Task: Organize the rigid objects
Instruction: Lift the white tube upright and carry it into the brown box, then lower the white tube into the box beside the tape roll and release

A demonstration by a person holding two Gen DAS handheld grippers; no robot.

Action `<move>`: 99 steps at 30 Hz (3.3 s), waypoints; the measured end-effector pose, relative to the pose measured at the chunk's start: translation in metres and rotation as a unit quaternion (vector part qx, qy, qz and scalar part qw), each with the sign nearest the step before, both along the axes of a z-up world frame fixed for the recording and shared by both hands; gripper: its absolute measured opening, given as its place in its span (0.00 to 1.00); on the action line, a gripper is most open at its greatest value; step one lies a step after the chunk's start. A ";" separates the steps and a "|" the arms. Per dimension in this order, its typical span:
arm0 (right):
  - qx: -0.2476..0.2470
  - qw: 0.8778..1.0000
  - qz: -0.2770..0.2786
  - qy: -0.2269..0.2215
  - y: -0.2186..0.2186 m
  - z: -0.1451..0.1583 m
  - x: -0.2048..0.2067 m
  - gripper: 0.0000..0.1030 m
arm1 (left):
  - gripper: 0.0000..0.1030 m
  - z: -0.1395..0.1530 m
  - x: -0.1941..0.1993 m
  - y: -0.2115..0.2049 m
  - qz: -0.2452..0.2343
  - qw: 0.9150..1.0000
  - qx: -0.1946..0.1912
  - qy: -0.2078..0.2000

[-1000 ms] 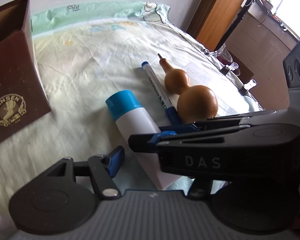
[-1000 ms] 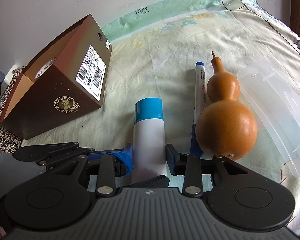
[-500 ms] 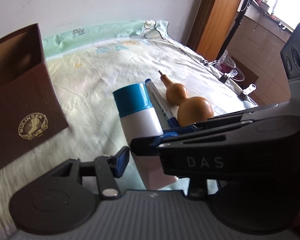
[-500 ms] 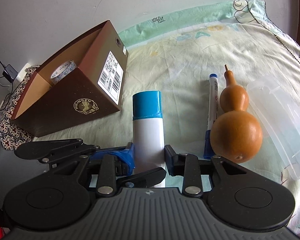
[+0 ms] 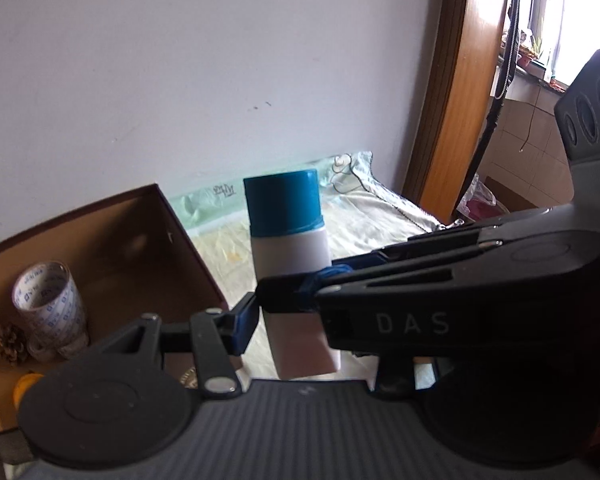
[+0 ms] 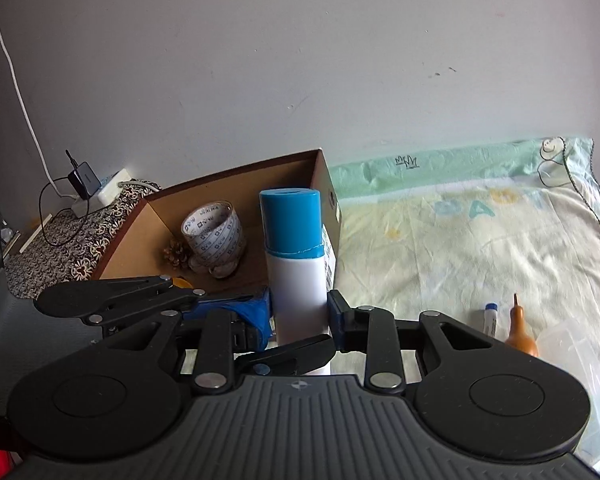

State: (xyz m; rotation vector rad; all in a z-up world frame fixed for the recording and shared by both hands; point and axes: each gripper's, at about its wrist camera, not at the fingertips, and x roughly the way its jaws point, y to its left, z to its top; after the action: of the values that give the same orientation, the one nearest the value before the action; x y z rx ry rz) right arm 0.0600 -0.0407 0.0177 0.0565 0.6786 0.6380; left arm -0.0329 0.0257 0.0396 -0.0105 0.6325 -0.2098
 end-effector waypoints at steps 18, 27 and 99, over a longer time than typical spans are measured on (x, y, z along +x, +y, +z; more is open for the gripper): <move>-0.031 0.994 0.104 0.018 0.121 0.004 0.062 0.10 | 0.37 -0.013 0.045 0.110 0.111 0.991 -0.046 0.054; -0.037 0.993 0.103 0.053 0.131 -0.013 0.074 0.10 | 0.36 -0.031 0.058 0.120 0.116 0.989 -0.043 0.086; -0.057 0.994 0.051 0.077 0.158 -0.068 0.118 0.08 | 0.46 -0.093 0.112 0.148 0.226 0.957 0.087 0.163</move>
State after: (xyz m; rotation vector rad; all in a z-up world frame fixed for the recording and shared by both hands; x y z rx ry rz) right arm 0.1785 0.1171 -0.0501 -0.0365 0.8707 0.6971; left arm 0.0790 0.1738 -0.0536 -0.0207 0.9562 0.2970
